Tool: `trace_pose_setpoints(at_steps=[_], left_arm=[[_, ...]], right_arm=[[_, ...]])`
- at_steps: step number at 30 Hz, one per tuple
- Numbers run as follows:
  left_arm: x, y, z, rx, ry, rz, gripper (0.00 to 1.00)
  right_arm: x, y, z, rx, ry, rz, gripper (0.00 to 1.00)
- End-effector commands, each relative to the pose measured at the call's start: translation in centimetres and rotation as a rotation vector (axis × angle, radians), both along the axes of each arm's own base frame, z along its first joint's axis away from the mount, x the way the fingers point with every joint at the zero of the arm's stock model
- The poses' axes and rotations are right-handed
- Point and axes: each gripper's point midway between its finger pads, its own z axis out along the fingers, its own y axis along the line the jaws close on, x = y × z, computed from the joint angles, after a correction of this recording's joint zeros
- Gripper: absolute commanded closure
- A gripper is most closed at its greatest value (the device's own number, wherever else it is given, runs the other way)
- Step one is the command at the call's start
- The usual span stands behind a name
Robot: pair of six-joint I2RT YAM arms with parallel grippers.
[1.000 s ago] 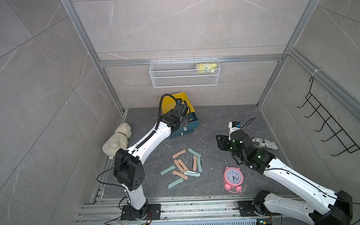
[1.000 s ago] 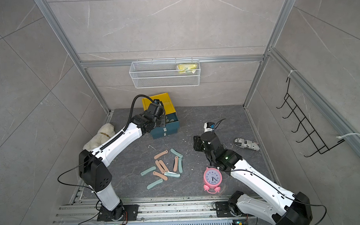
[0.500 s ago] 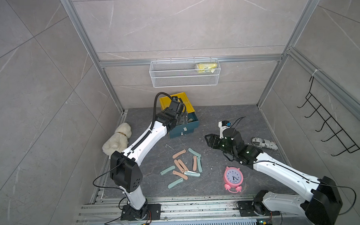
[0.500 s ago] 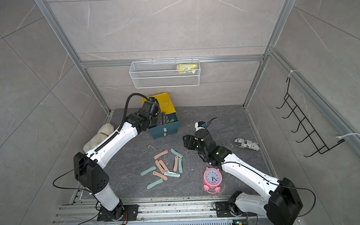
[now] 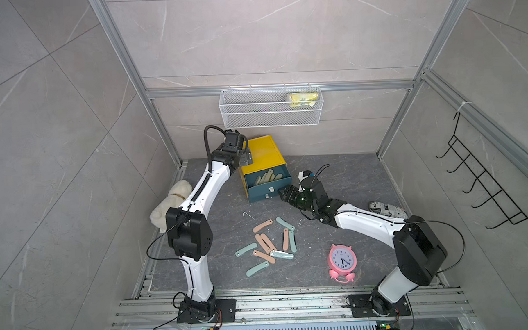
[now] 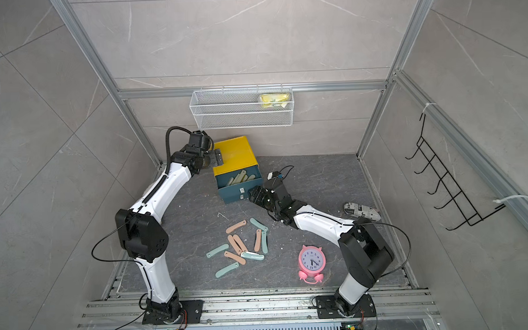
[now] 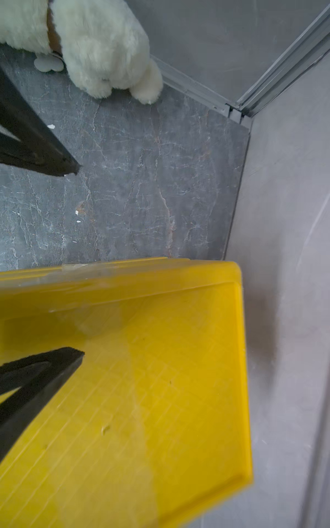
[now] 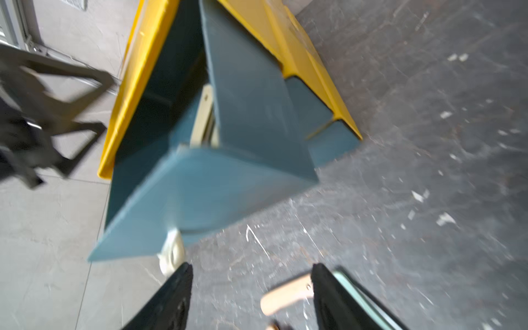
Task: Place the fruit knives into the drawer by color
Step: Close the drawer in the storage box.
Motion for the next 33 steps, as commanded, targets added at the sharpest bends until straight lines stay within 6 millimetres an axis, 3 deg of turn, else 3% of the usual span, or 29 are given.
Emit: trace_pose_setpoints(at_steps=[1, 5, 13, 18, 21, 26, 30, 33], left_arm=[[-0.4, 0.0, -0.4, -0.002, 0.046, -0.022, 0.02], [-0.5, -0.3, -1.4, -0.008, 0.072, -0.032, 0.03], [-1.1, -0.3, -2.7, -0.014, 0.09, -0.046, 0.03], [-1.6, -0.6, -3.7, -0.037, 0.106, -0.055, 0.03], [-1.8, -0.8, -4.0, -0.051, 0.112, -0.059, 0.03], [-1.8, -1.0, -4.2, -0.068, 0.115, -0.06, 0.03], [-1.7, -1.2, -4.4, -0.075, 0.117, -0.064, 0.03], [-1.7, -1.2, -4.5, -0.074, 0.119, -0.063, 0.03]], right_arm=[[2.1, 0.8, 0.8, 0.046, -0.006, -0.053, 0.31], [4.1, 1.8, 0.2, 0.061, 0.011, -0.085, 0.31], [8.0, 3.2, 1.0, 0.129, -0.005, -0.14, 0.3], [9.4, 4.0, 0.8, 0.18, 0.012, -0.17, 0.3], [9.4, 4.2, 1.1, 0.199, 0.012, -0.167, 0.3], [7.0, 3.3, 1.5, 0.263, 0.005, -0.151, 0.3], [5.1, 2.7, -0.5, 0.313, 0.035, -0.157, 0.34], [5.2, 3.5, -2.5, 0.35, 0.055, -0.147, 0.39]])
